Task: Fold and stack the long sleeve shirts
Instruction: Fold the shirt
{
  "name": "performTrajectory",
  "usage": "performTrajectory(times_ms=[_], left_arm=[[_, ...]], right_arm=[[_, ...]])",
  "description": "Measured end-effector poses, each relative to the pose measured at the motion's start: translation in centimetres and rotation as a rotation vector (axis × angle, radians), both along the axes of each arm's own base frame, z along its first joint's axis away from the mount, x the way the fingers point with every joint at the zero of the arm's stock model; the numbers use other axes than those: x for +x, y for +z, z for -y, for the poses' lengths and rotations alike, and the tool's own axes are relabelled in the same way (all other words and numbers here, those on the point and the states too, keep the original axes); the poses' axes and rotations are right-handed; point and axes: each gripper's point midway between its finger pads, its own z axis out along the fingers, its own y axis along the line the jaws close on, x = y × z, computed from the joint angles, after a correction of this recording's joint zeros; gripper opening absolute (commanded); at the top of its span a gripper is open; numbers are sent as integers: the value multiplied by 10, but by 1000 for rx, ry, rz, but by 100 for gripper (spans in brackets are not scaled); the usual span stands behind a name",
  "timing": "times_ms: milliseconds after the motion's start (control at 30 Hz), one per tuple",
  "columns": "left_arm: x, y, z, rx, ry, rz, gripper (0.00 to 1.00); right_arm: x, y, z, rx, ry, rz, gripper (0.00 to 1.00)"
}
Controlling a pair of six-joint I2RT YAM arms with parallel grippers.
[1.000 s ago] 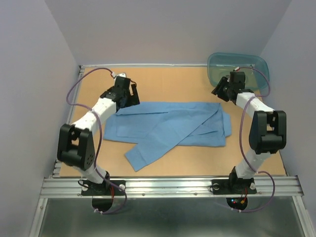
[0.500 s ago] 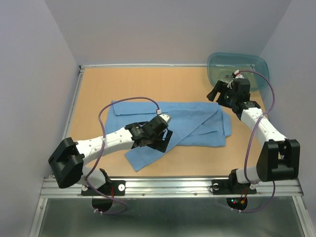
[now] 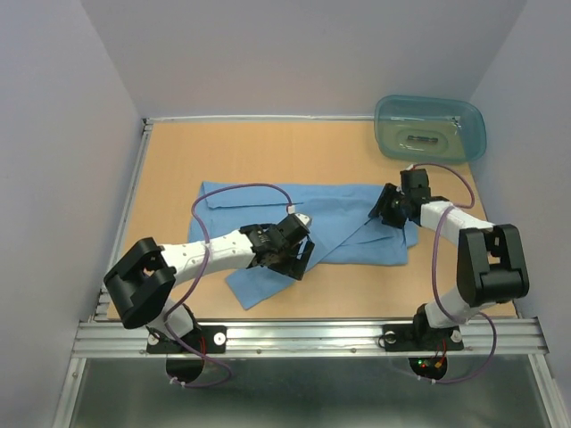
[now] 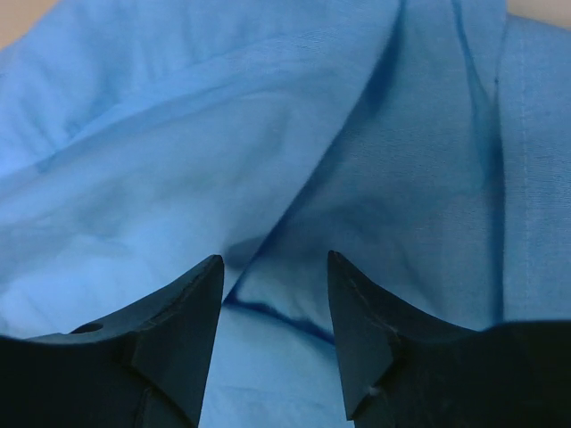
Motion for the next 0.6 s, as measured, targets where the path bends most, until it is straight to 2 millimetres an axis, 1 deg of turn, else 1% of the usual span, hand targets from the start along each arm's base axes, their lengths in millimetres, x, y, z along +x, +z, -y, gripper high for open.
performTrajectory(times_ms=[67, 100, 233, 433, 533, 600], left_arm=[[-1, -6, 0, 15, -2, -11, 88], [-1, -10, -1, 26, -3, -18, 88], [-2, -12, -1, 32, -5, -23, 88], [-5, -13, -2, 44, -9, -25, 88], [-10, -14, -2, 58, -24, -23, 87], [-14, -16, -1, 68, -37, -24, 87]], right_arm=[[-1, -17, 5, -24, -30, -47, 53], [3, -23, 9, -35, -52, -60, 52], [33, -25, 21, -72, -124, -44, 52], [78, -22, 34, -126, -200, 5, 53], [95, -21, 43, -162, -224, 25, 55], [103, -19, 47, -181, -232, 36, 57]])
